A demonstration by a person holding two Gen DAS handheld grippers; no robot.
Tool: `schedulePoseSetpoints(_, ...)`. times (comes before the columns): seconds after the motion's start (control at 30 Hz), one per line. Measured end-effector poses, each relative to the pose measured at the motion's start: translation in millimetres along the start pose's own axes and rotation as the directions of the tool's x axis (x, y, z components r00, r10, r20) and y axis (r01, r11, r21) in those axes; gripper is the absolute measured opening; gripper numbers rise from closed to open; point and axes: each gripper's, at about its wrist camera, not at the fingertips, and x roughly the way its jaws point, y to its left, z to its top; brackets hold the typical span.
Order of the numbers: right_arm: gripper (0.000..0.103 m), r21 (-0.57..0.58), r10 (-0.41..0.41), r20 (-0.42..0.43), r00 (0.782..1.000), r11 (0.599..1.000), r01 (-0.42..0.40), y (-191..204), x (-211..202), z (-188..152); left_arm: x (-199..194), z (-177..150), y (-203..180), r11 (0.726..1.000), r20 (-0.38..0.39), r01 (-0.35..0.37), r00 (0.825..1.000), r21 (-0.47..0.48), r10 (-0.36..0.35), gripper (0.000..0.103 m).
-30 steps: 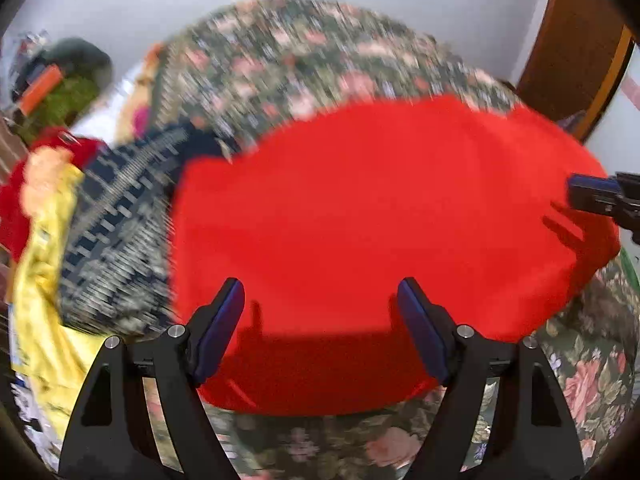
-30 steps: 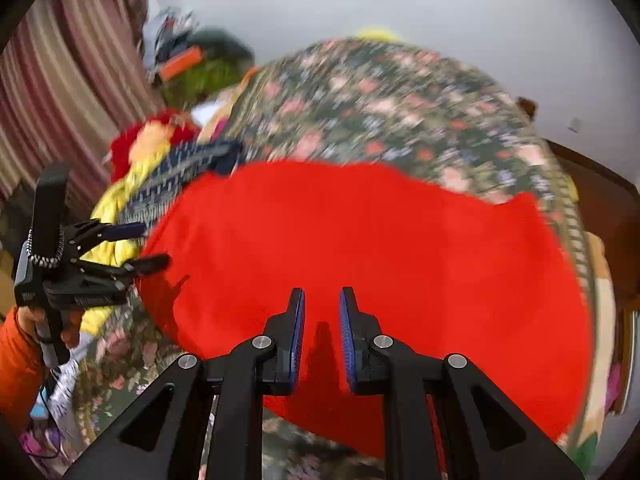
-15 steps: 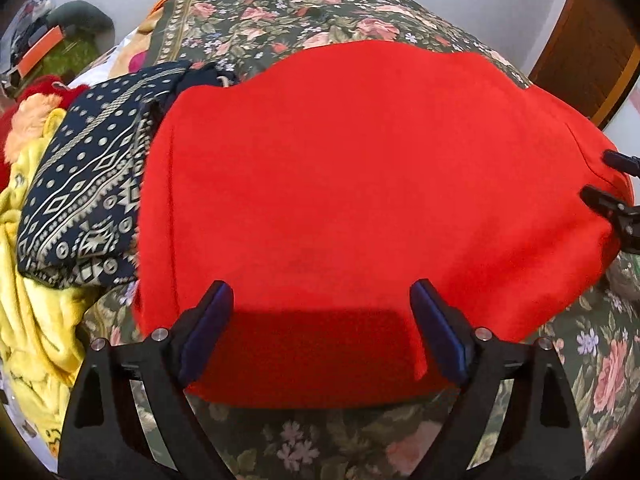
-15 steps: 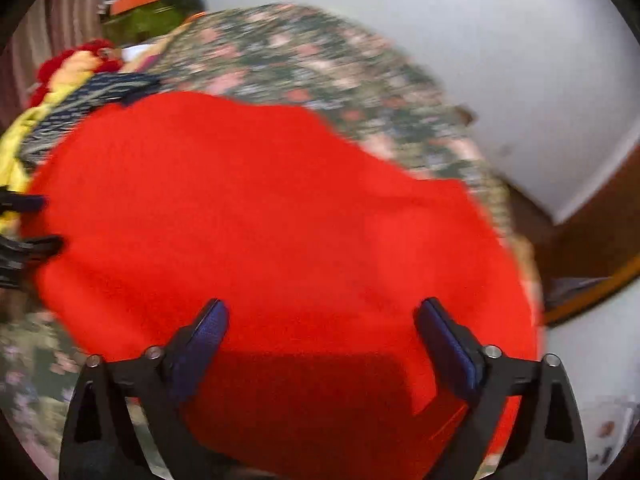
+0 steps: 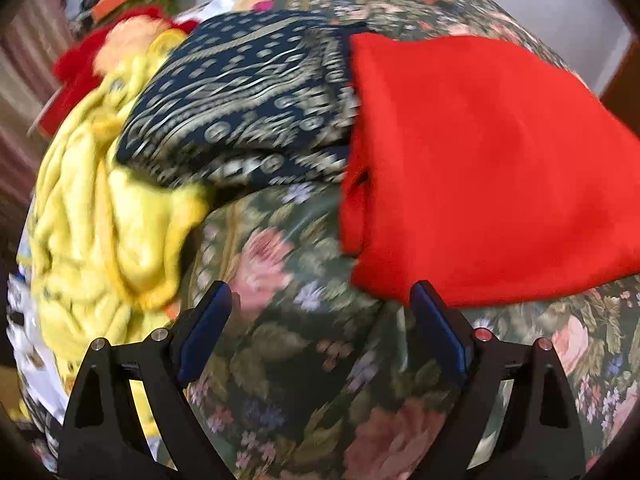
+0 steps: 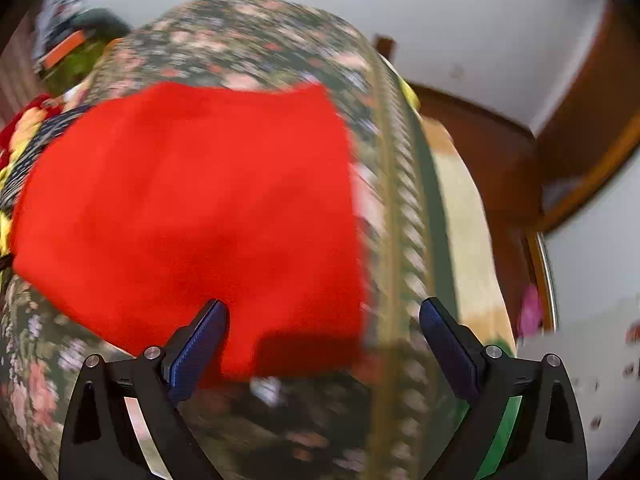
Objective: Fold large clothes
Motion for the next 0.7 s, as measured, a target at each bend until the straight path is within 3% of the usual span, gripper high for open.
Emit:
schedulePoseSetpoints(0.07,0.096,0.049,0.02,-0.014,1.0,0.999,-0.019,-13.9,0.1,-6.8,-3.9,-5.0,7.2,0.997,0.011,-0.081,0.997,0.007,0.081,0.091)
schedulePoseSetpoints(0.13,0.096,0.106,0.052,-0.014,0.999,0.993,-0.05,-26.1,-5.0,-11.9,-9.9,-9.2,13.9,0.994,0.015,-0.11,0.994,0.0,0.11,0.091)
schedulePoseSetpoints(0.3,0.096,0.124,0.04,0.042,0.998,0.991,-0.045,-27.8,-34.5,-9.1,-41.7,-12.8,20.4,0.998,0.064,-0.02,0.998,-0.055,0.023,0.091)
schedulePoseSetpoints(0.5,0.096,0.118,0.106,0.153,0.982,0.985,-0.125,-5.1,-74.3,4.8,-71.1,-3.9,-10.4,0.982,0.118,0.175,0.979,-0.066,-0.166,0.091)
schedulePoseSetpoints(0.7,0.096,0.103,0.213,0.186,0.959,0.967,-0.234,31.5,-89.1,16.4,-57.4,-5.6,-43.6,0.91,0.064,0.391,0.92,-0.134,-0.386,0.091)
